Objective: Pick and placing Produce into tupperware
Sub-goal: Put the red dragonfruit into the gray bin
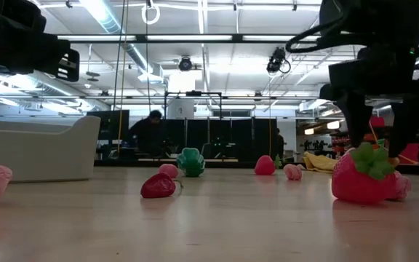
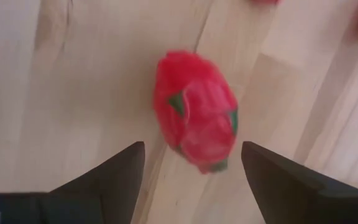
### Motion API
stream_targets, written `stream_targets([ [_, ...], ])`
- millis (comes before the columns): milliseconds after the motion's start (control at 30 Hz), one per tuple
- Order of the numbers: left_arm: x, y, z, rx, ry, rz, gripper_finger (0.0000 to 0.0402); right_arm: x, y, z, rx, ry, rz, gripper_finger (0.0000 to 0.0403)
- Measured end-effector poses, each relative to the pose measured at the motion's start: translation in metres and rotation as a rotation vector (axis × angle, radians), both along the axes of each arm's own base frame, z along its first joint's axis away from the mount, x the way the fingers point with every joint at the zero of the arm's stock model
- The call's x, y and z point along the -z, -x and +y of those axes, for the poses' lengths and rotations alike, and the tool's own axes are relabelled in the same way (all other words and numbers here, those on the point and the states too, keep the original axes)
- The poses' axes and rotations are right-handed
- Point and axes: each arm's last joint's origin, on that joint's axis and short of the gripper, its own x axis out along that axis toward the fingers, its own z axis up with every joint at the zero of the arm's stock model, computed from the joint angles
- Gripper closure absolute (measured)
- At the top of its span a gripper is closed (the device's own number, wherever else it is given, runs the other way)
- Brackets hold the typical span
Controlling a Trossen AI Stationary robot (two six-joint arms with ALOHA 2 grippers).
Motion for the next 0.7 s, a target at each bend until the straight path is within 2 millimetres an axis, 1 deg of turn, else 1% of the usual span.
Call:
stream_targets([
  [167,0.000,0.000,0.000,0.000,0.000,0.000,0.0314,-0.001,-0.010,-0.007,0.024,-0.009,-0.079,0.0125],
  [267,0.000,0.000,0.000,0.000,0.000,0.000,0.0313,-0.002,-0.014,-0.012,0.008,-0.010,-0.104,0.0125],
  [467,0.000,0.000,0.000,0.000,0.000,0.001,0.0320,-0.002,-0.015,-0.018,0.017,-0.017,-0.105,0.0125],
  [600,0.000,0.000,0.000,0.000,-0.001,0.000,0.0321,-0.001,-0.016,-0.017,0.015,-0.044,-0.105,0.0125],
  [700,0.000,0.000,0.000,0.000,-0.001,0.000,0.0318,0.005,-0.014,-0.017,0.037,-0.086,-0.117,0.0125],
])
